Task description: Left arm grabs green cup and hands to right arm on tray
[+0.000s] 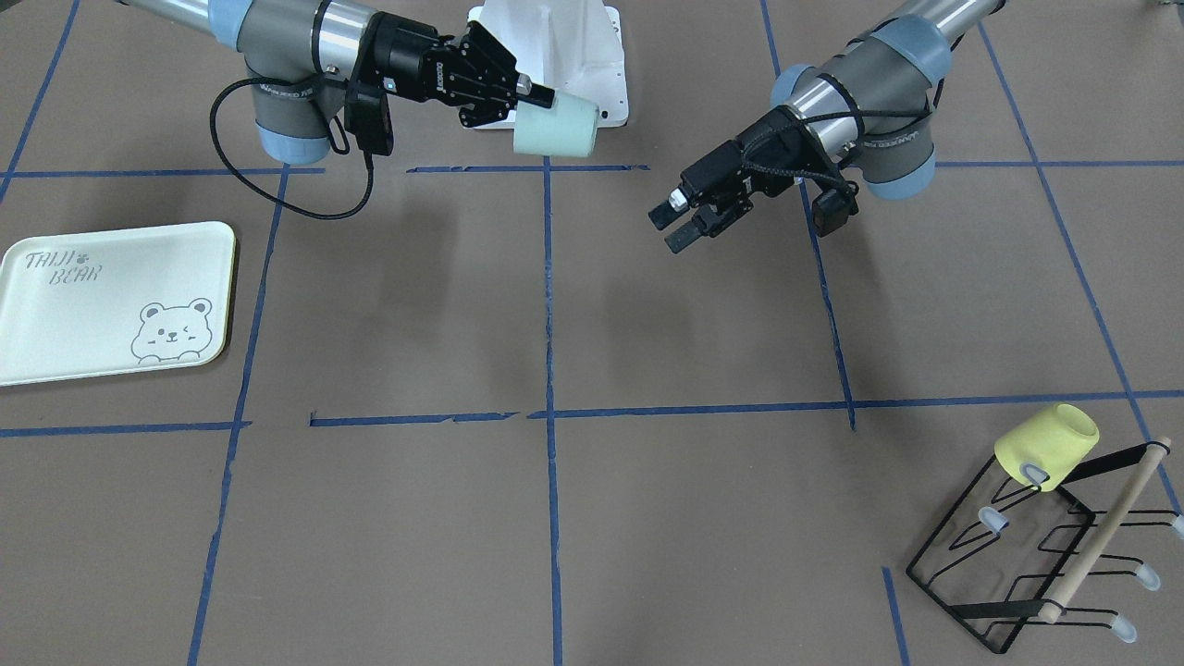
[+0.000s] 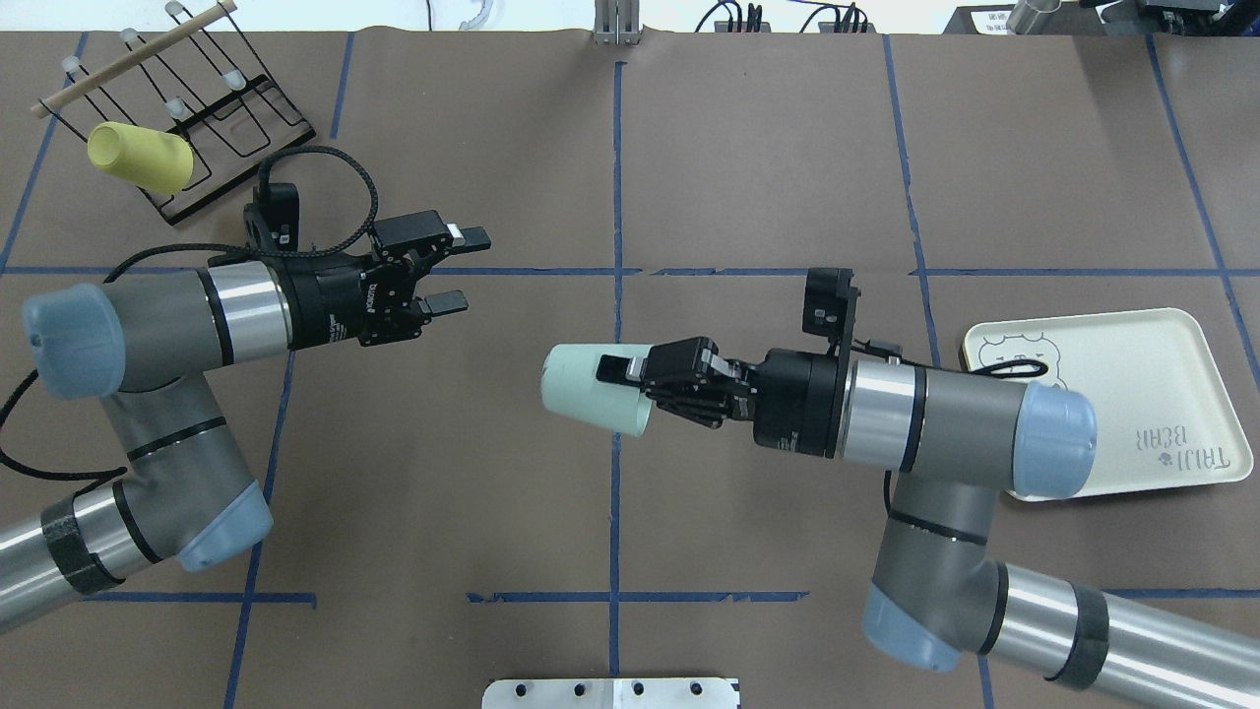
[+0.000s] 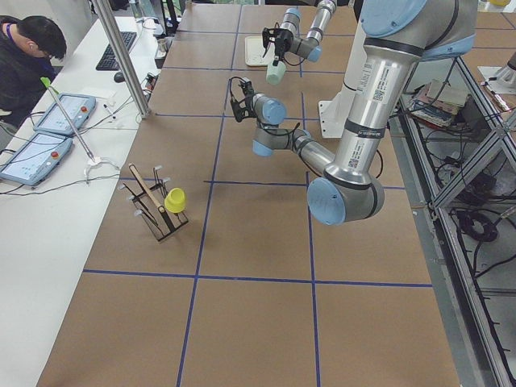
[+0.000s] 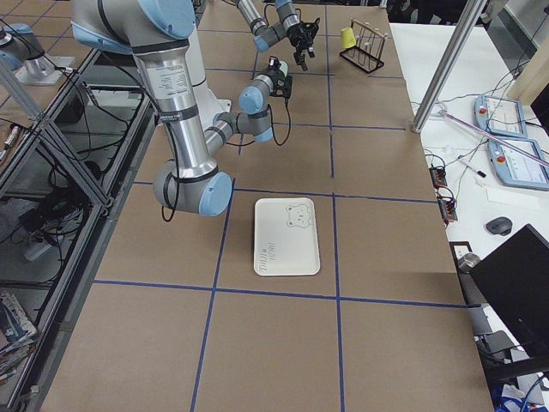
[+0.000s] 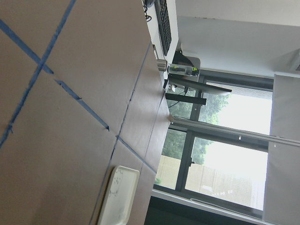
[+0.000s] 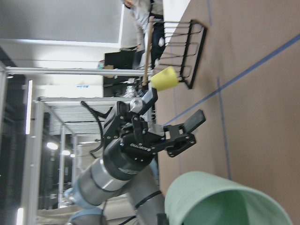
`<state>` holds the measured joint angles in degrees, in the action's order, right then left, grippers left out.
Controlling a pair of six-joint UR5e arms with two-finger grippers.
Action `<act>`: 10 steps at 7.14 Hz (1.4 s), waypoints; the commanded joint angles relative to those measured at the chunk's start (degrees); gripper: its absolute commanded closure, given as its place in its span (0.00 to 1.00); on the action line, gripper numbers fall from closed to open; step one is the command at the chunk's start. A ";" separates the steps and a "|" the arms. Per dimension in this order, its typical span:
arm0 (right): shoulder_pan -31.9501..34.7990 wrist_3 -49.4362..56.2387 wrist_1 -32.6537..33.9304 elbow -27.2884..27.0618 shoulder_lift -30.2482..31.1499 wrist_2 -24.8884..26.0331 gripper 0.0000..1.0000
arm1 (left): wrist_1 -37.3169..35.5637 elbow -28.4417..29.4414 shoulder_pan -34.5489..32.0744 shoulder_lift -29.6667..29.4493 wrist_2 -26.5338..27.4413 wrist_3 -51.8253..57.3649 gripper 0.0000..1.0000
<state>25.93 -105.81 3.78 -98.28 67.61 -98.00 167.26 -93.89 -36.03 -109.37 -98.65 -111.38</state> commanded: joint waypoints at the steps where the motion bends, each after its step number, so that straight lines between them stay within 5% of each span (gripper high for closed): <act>1: 10.42 3.65 22.56 -2.08 -0.28 -14.78 1.00 | -21.87 -2.68 -6.73 0.21 -8.52 13.41 0.00; 3: 11.42 19.00 48.99 -5.58 -0.28 -15.73 1.00 | -53.08 -12.93 -8.88 0.82 -10.95 32.95 0.00; 5: 13.44 40.66 79.82 -15.39 0.07 -15.73 1.00 | -86.27 -23.58 -8.88 0.65 -10.69 55.90 0.00; 7: 15.98 59.49 101.69 -24.55 0.59 -15.82 1.00 | -91.49 -25.03 -11.06 4.83 -10.86 69.39 0.00; 8: 18.87 66.72 101.95 -25.81 5.12 -15.73 1.00 | -90.89 -25.03 -15.25 8.87 -11.21 76.76 0.00; 10: 28.77 77.99 93.75 -25.74 16.36 -24.12 1.00 | -90.88 -24.16 -31.11 17.49 -21.87 100.08 0.00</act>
<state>48.72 -35.01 102.02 -123.81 77.16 -116.99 76.50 -118.57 -57.40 -96.73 -114.36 -25.89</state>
